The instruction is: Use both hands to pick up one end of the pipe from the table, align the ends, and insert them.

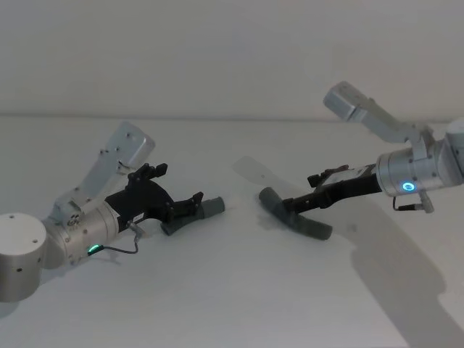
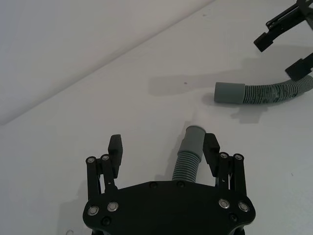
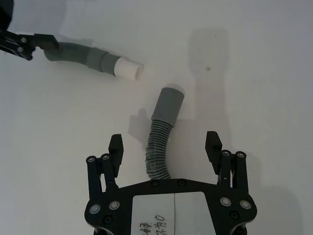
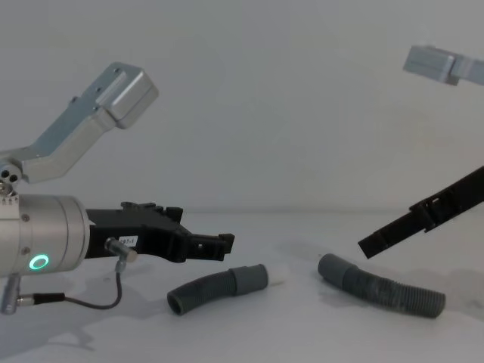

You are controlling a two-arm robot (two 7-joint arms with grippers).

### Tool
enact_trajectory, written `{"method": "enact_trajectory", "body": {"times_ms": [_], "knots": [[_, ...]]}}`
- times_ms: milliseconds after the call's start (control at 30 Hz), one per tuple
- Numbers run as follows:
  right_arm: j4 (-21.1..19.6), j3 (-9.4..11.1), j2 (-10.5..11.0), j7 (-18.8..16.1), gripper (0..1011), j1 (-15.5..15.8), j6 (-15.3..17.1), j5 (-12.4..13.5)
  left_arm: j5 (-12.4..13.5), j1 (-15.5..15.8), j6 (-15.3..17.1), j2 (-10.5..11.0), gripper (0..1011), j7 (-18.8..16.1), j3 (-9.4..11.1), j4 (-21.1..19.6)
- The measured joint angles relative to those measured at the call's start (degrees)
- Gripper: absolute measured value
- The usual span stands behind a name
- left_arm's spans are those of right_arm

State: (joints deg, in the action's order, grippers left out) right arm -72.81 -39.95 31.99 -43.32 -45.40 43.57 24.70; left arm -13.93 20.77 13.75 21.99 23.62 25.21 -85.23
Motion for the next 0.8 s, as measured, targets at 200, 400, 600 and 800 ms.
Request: {"method": "enact_trajectory", "body": {"times_ms": [200, 400, 600, 800], "knots": [[0.5, -0.3, -0.8, 1.8, 1000, 0.7, -0.1, -0.1, 0.0, 0.0, 0.0, 0.0, 1001, 0.0, 0.0, 0.0], [1.0, -0.7, -1.4, 2.6, 1000, 0.9, -0.2, -0.1, 0.0, 0.0, 0.0, 0.0, 1001, 0.0, 0.0, 0.0], [1.8, -1.4, -2.1, 2.8, 1000, 1.0, -0.2, 0.0, 0.0, 0.0, 0.0, 0.0, 1001, 0.0, 0.0, 0.0], [2.4, -1.8, -2.5, 3.2, 1000, 1.0, -0.6, 0.0, 0.0, 0.0, 0.0, 0.0, 1001, 0.0, 0.0, 0.0]]}}
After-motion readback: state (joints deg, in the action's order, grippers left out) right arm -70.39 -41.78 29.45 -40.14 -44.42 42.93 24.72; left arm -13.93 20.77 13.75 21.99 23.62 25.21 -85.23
